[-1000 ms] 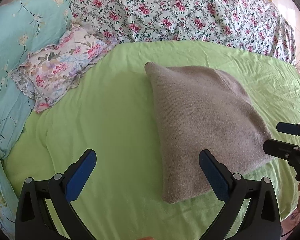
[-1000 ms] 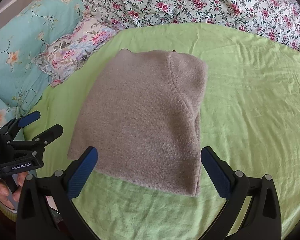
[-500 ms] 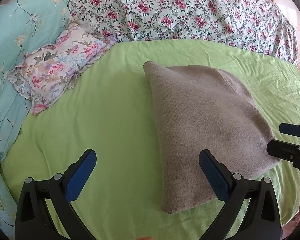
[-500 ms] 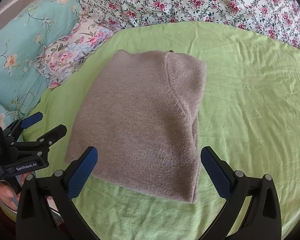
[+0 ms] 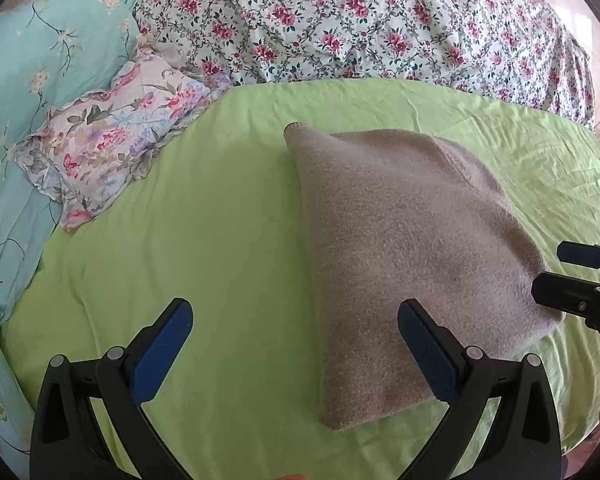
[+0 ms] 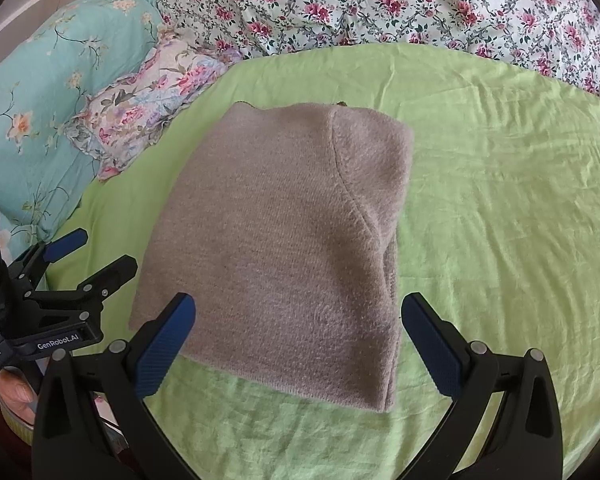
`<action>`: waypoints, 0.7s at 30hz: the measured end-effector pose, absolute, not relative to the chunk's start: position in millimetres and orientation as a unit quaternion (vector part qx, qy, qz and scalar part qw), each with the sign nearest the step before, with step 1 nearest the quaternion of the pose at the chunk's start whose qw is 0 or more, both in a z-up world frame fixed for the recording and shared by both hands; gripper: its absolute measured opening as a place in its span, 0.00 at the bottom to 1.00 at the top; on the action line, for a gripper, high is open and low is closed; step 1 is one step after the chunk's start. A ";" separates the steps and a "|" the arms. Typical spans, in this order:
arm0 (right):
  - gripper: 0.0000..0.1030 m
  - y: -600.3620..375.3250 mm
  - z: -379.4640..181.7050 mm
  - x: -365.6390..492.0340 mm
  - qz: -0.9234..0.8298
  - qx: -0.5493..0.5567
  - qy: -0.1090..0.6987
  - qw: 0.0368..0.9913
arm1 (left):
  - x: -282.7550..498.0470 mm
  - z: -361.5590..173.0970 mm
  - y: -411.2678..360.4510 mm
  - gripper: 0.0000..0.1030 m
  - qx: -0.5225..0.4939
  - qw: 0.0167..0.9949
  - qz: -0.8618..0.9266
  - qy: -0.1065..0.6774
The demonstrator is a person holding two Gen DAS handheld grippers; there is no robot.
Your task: Fold small clothes
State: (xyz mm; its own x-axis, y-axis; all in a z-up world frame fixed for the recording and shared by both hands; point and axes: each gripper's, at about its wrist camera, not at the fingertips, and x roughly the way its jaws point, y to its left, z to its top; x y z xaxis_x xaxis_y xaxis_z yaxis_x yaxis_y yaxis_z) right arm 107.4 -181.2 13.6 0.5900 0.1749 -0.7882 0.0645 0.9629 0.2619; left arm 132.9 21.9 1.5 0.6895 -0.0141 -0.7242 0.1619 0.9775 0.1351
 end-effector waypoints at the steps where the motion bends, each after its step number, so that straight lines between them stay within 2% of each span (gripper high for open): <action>1: 1.00 -181.0 13.8 107.3 0.032 0.133 0.451 0.882 | 132.6 1.7 21.8 1.00 0.094 0.914 -0.048 0.391; 21: 1.00 -182.1 15.7 103.5 0.032 0.134 0.450 0.882 | 126.9 5.5 22.1 1.00 0.091 0.917 -0.059 0.385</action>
State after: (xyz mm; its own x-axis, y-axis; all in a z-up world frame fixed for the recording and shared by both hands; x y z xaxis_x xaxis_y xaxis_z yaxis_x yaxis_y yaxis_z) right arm 103.5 -182.1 15.7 0.5932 0.1775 -0.7852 0.0632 0.9621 0.2653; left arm 126.9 22.1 5.5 0.6972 -0.0381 -0.7159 0.1787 0.9763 0.1220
